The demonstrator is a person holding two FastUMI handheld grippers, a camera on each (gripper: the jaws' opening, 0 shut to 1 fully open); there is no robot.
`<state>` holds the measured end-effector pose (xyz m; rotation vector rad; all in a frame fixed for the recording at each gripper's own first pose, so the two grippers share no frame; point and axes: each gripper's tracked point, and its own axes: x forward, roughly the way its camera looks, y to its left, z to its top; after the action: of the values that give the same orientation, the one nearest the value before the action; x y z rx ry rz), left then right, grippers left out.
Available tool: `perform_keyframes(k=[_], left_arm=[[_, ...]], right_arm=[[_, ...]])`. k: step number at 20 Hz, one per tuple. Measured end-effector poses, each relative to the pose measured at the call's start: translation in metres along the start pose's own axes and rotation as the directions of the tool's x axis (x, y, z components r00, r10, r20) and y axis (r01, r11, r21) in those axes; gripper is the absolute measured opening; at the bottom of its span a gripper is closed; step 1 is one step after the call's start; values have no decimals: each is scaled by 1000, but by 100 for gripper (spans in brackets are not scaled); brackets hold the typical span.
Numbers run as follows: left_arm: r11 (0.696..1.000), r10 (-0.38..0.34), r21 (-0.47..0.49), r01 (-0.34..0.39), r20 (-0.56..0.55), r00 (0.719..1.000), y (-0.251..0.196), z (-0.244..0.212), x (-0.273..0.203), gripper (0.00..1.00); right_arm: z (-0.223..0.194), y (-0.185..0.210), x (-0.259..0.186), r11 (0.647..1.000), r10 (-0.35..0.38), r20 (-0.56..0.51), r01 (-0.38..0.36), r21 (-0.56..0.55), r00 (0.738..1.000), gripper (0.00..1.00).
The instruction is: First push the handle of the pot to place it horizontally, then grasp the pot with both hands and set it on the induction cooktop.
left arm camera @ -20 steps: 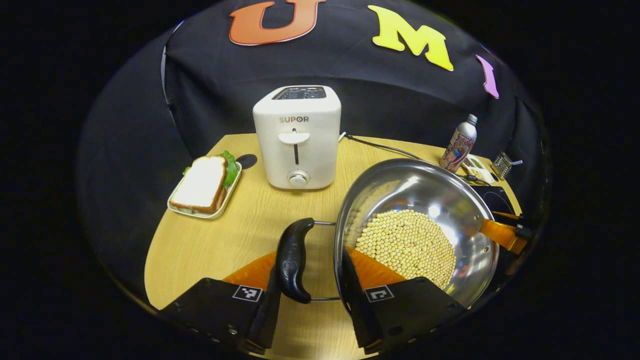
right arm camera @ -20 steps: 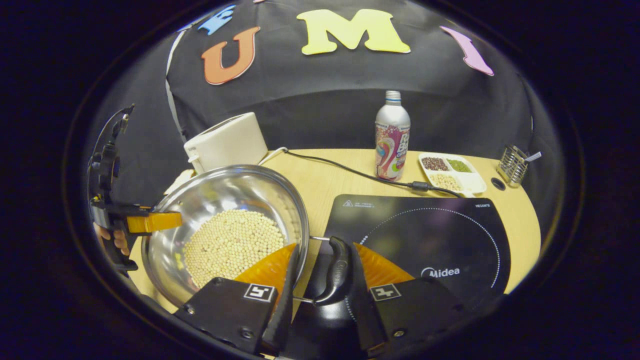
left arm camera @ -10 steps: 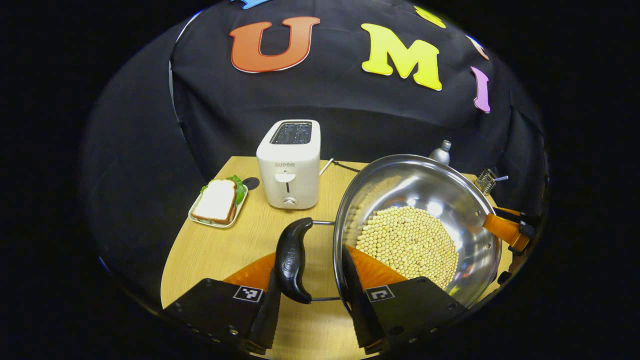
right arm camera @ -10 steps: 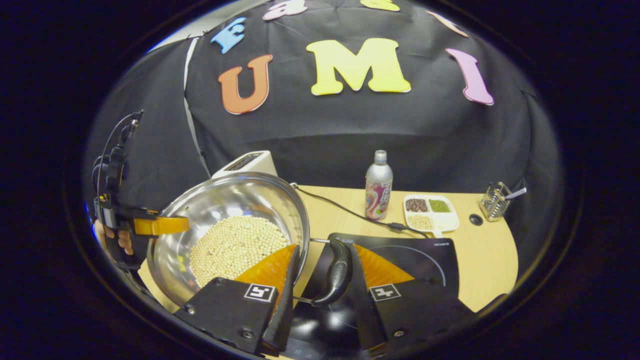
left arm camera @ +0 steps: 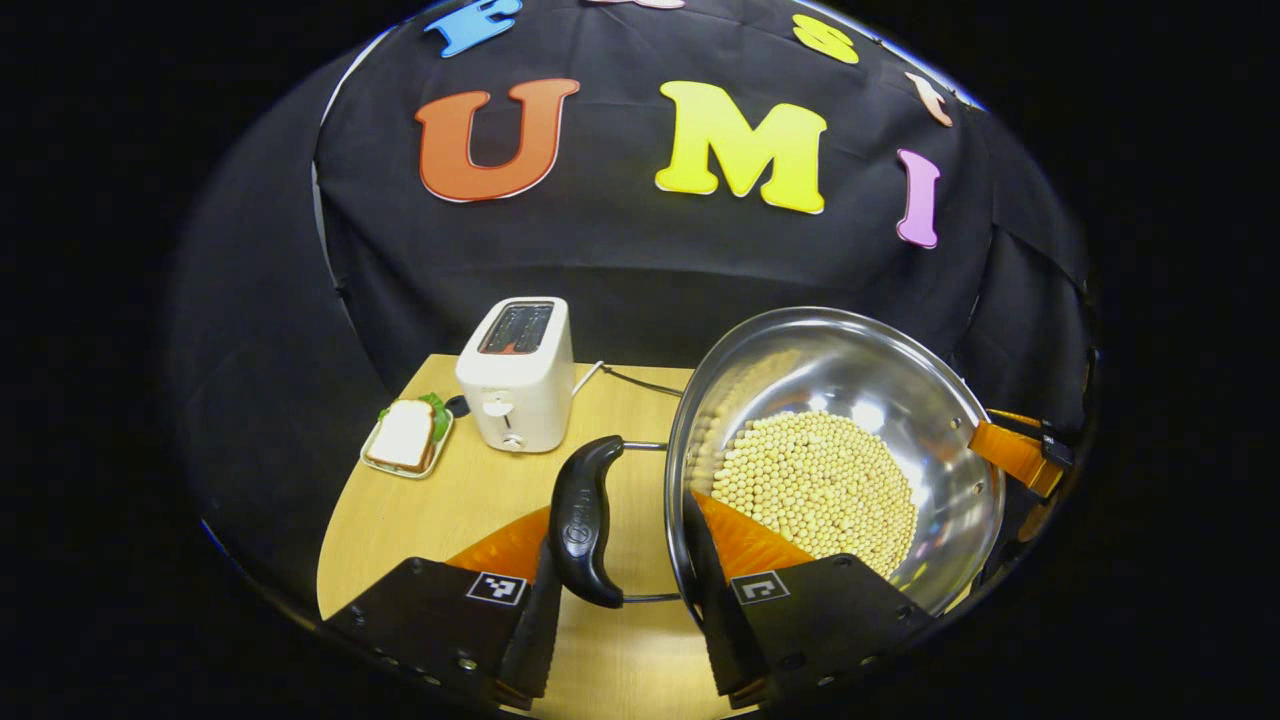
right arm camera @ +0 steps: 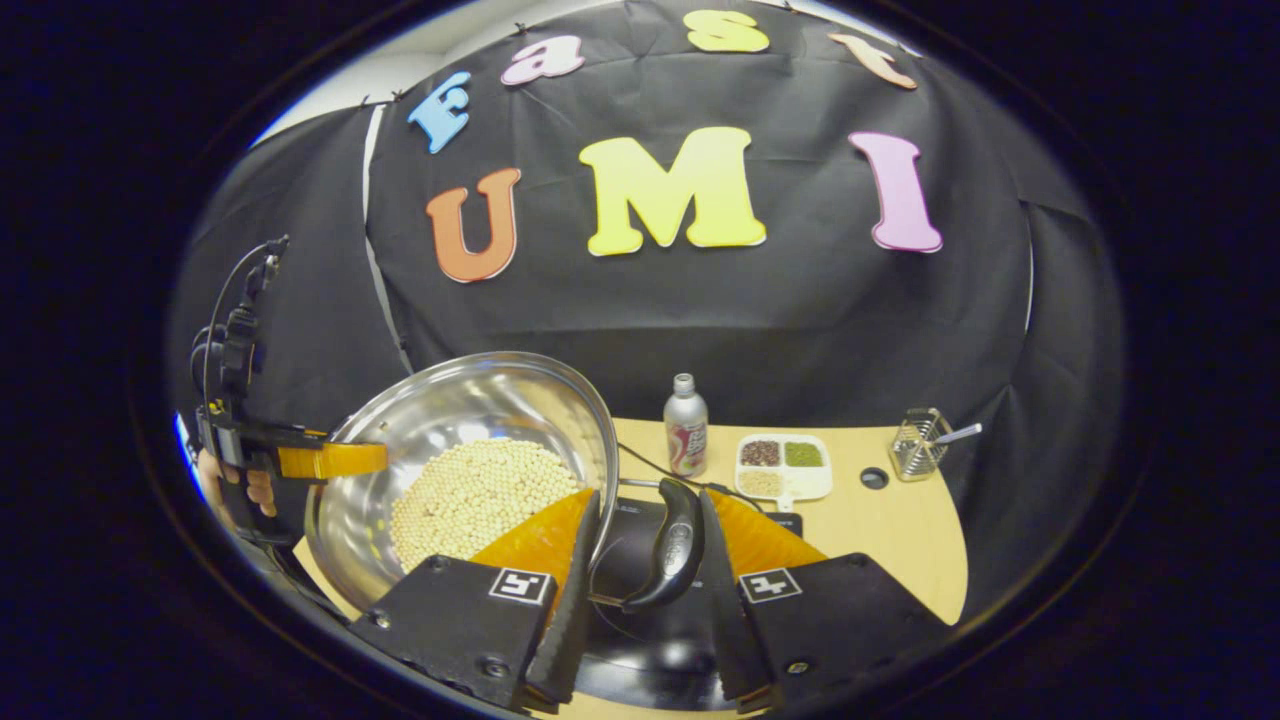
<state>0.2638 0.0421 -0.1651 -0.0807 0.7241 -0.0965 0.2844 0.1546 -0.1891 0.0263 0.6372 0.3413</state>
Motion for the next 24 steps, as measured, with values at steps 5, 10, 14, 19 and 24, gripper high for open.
perform_keyframes(k=[5,10,14,19,24], left_arm=[[1000,-20,19,20,20,1000,-53,0,3,59],[999,-31,34,30,20,999,-96,-2,22,59],[998,-48,33,49,-11,999,-121,-12,50,59],[998,-61,22,62,-40,997,-134,-30,82,59],[998,-58,29,60,-66,996,-135,-49,111,59]], right_arm=[[-1,-51,-24,1000,-27,11,27,5,1000,52],[-12,-97,-22,998,-57,-5,57,3,998,53],[-26,-126,-11,997,-80,-31,80,20,996,53],[-47,-149,11,994,-98,-58,101,45,994,55],[-76,-160,39,992,-103,-105,111,67,989,55]])
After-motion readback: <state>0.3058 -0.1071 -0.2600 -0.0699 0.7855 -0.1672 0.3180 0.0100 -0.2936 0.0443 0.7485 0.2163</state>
